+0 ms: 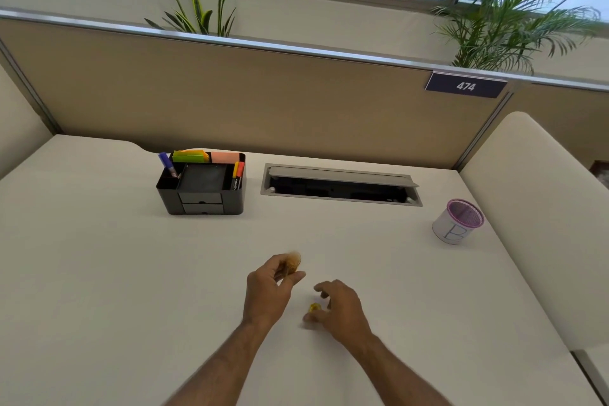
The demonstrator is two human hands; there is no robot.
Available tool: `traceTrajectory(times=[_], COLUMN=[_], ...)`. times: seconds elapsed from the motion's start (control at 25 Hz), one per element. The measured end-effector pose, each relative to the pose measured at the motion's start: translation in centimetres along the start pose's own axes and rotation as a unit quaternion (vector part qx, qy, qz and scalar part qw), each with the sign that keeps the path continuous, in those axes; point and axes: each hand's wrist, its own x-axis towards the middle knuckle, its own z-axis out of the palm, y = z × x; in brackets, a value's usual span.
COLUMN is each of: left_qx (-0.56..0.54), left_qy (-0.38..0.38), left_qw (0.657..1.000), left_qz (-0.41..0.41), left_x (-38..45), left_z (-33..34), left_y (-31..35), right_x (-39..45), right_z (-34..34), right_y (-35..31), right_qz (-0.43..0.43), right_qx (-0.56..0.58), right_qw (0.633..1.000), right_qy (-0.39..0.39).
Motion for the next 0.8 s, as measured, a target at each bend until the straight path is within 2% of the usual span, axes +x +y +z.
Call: traceTrajectory(times=[0.08,0.2,0.28,0.44,0.64,0.72,0.8], left_qx=[-0.002,-0.003,-0.004,-0.016,-0.013,0.03,0.135], left_qy=[-0.006,-0.018,-0.032,-0.046,-0.063,-0.103,-0.151], left_qw=[1.0,1.0,0.999,0.996,0.99,0.984,0.97], left_qz=[-0.001,0.007,0.025,0.072,0.123,0.142,0.133], left_x=[0.2,0.3,0.4,0.8,2.5,3.4,4.6], left_z=[0.5,1.9,3.0,5.6,9.2,10.7,12.4], left_y=[0.2,0.9,1.8,3.5,4.9,5.1,5.0], right_x=[-0.1,-0.2,-0.1,0.7,1.9,2.5,3.2], right_z=[-1.3,-3.4,-4.6,-6.3,-8.4,-9.9,-11.8], right_y=[-0.2,-1.3,-2.2,-3.1,-1.7,-0.6,0.9], right_qz=[0.01,0.018,0.006,-0.013,0.016,0.026,0.044], right_qx=[0.093,0.263,0.315,0.339,0.35,0.347,0.343], right_qw=[0.994,0.959,0.941,0.927,0.912,0.909,0.902], right_qy=[0.051,0.108,0.124,0.161,0.212,0.232,0.257])
